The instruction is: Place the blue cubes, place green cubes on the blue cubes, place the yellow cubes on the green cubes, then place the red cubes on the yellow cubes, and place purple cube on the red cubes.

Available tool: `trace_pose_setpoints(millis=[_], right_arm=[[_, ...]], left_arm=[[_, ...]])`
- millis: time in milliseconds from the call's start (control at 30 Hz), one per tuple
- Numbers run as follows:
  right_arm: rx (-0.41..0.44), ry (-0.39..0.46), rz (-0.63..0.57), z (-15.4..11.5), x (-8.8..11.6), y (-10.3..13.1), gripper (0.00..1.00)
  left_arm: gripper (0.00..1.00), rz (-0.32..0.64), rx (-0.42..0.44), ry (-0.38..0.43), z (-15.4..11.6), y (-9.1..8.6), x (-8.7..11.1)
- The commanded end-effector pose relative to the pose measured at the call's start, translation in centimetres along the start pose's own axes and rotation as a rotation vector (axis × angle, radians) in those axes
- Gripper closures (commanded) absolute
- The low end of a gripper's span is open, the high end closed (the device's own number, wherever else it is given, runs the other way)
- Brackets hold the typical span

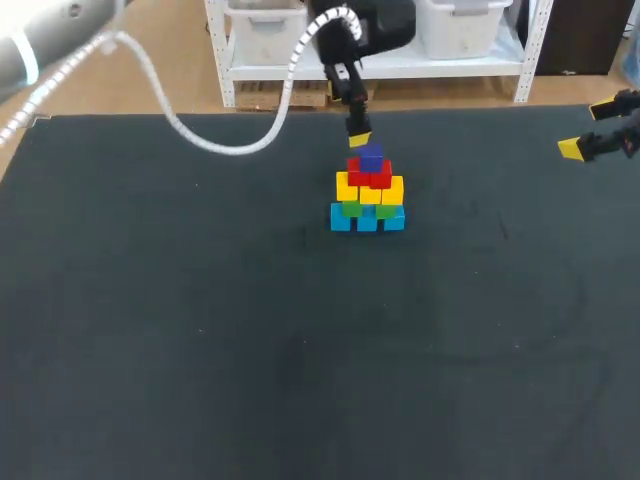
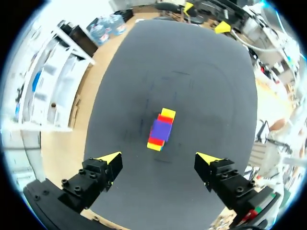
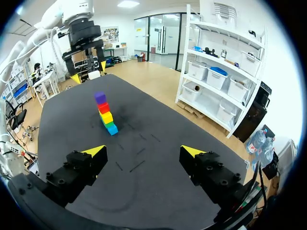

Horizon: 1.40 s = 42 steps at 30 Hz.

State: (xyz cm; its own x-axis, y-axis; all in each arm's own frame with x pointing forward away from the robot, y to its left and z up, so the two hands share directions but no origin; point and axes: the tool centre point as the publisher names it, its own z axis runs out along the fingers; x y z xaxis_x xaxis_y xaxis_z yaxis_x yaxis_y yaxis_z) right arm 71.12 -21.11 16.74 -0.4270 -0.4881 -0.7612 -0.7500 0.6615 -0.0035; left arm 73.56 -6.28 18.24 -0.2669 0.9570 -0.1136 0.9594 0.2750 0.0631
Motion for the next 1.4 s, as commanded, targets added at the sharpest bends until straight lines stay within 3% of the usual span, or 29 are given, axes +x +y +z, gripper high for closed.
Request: trace_pose_setpoints(millis=[33, 167, 433, 833, 1167, 1400], right_arm=[[-0.004, -0.003, -0.001, 0.1, 0.0, -0.1, 0.0], [-0.004, -0.003, -0.001, 0.1, 0.0, -0.1, 0.0], [-0.004, -0.003, -0.001, 0.1, 0.0, -0.1, 0.0], [-0.004, -0.003, -0.001, 0.1, 0.0, -0.1, 0.0], [-0.004, -0.003, -0.001, 0.1, 0.0, -0.1, 0.0], [-0.004, -0.003, -0.001, 0.1, 0.0, -0.1, 0.0]], left_arm=[[0.0, -0.087, -0.172, -0.253, -0.4, -2.3, 4.8], [0.0, -0.115, -0.259, -0.27, -1.5, -2.9, 5.7], [0.0, -0.181, -0.34, -0.316, -1.9, -3.3, 7.4], [0.0, -0.293, -0.381, -0.385, -0.2, -3.3, 10.5], [0.0, -0.427, -0.479, -0.485, 0.6, -3.1, 13.5], [0.0, -0.493, -0.502, -0.493, 1.4, -2.6, 14.6]])
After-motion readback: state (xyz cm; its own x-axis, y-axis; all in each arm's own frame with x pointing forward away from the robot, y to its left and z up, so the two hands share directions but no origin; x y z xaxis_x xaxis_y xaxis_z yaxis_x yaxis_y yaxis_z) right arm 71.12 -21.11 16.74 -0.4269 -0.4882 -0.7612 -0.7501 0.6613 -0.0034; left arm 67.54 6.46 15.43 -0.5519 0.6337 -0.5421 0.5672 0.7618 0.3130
